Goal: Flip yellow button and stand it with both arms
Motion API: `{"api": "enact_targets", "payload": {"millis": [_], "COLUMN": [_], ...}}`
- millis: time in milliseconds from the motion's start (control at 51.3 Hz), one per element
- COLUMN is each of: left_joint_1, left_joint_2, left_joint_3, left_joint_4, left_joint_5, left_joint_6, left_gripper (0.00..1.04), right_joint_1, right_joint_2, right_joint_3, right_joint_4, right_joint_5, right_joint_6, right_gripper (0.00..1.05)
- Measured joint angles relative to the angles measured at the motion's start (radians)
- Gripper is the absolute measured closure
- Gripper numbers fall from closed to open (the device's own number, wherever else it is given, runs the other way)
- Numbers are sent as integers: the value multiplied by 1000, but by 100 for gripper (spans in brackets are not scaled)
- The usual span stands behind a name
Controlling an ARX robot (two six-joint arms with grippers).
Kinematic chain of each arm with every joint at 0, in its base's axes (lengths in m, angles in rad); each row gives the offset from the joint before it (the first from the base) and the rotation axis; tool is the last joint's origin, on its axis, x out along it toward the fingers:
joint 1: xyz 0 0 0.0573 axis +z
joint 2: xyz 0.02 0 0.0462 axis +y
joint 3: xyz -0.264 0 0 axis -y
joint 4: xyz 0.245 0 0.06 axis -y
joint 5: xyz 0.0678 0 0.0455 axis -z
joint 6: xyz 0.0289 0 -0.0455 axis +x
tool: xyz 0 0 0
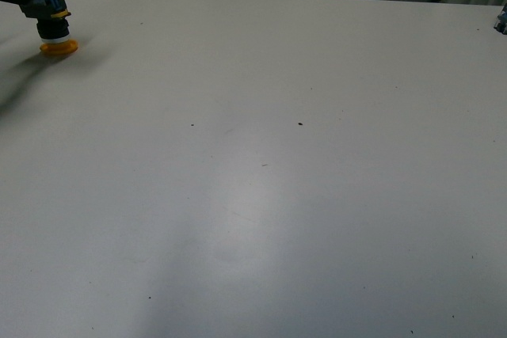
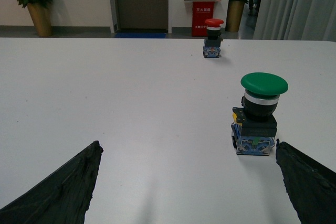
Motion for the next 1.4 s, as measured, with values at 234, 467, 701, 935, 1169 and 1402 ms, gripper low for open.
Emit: {"api": "enact_targets", "payload": {"millis": [234,467,701,935,1169,1402], "left_joint_1": [3,-19,-24,-27,-31,-36], "left_joint_2": [31,47,101,129,156,169], "left_joint_3": [21,37,56,83,103,105], "left_joint_4": [32,78,80,66,37,32], "left_joint_5": [74,123,114,111,107,105], "left_joint_6": [-83,-230,-256,-260,-264,-262], "left_gripper": [7,7,7,7,9,17], "right_joint_1": [0,0,0,0,0,0], "right_joint_2": [0,0,0,0,0,0], "right_joint_3": [0,0,0,0,0,0], "right_joint_4": [0,0,0,0,0,0], "right_joint_5": [0,0,0,0,0,0], "right_joint_6": [0,0,0,0,0,0], "right_gripper": [7,7,7,7,7,7]}}
